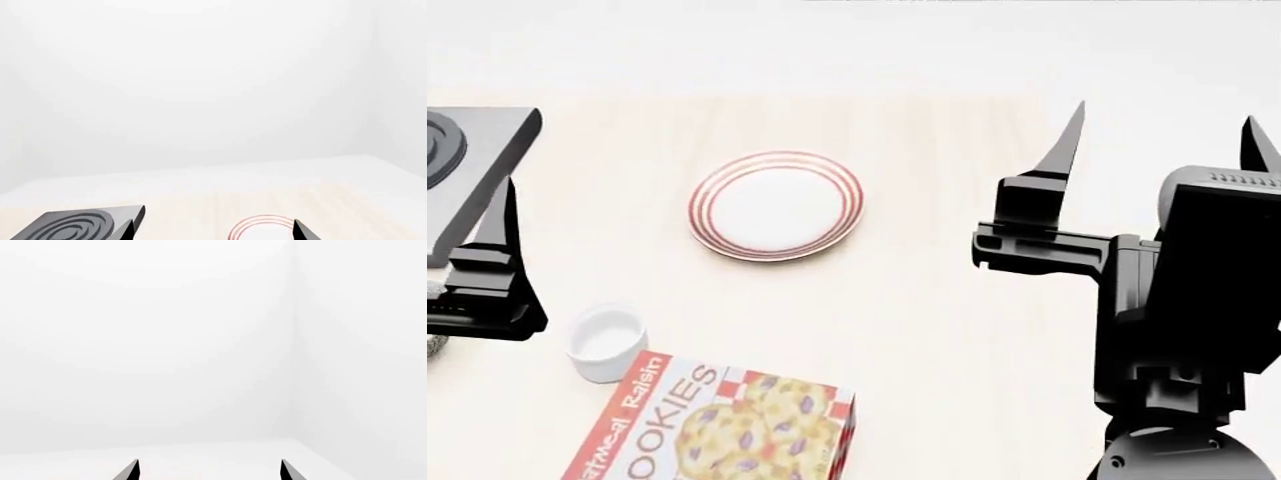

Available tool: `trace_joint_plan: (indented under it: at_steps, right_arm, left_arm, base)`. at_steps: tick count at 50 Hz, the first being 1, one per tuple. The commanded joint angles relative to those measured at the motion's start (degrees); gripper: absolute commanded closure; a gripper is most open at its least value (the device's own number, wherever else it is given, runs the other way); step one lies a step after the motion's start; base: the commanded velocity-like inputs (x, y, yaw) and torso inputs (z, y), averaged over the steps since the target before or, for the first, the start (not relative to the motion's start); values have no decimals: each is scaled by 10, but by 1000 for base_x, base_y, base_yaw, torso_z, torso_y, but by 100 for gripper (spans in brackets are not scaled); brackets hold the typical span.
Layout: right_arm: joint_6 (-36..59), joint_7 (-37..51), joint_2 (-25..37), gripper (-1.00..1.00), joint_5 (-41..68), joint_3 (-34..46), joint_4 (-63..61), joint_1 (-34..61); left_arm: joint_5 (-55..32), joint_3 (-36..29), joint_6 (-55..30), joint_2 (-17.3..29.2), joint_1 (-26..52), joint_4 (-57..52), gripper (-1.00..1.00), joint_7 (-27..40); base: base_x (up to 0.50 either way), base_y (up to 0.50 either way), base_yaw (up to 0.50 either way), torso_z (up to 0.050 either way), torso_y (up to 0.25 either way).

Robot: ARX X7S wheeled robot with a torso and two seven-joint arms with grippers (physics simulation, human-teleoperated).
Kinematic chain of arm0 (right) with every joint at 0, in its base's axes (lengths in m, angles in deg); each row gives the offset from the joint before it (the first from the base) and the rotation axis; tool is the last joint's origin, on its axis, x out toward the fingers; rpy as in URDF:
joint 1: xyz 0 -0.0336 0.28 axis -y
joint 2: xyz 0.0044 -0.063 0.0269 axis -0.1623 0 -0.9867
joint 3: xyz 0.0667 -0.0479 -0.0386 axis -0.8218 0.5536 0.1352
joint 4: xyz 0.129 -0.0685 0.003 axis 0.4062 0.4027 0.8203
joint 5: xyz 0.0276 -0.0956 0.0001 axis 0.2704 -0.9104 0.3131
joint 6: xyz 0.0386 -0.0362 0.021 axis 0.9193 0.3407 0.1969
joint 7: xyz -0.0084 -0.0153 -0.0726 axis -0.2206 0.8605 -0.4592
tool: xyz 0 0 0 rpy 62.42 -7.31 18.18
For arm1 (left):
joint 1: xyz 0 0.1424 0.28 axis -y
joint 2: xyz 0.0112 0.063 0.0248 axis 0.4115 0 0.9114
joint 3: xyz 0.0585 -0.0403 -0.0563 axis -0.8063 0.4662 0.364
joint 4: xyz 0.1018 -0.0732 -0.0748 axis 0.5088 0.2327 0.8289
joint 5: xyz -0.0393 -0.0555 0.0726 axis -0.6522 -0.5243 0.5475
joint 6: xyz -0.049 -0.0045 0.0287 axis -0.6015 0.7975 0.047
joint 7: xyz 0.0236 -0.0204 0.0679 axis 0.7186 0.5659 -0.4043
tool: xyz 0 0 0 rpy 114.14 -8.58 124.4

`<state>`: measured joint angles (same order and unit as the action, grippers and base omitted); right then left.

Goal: Pick the akita bowl next to the ramekin and place it on the plate.

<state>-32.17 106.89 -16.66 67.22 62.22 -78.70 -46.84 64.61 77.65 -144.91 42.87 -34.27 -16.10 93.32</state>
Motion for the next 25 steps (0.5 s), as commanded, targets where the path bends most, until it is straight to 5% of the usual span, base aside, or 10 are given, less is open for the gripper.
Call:
trace_joint_plan:
  at_steps: [1,25]
  right_arm:
    - [0,2,1,-100,4,-1,-2,0]
    - [0,7,4,-100,7,2,-2,1]
  left_arm:
    - [-3,0,4,2,-1,2,-100,2]
    - [-9,-2,8,5,-2,4,-100,7]
  base:
    - [262,0,0,0,0]
    - [269,0,0,0,1]
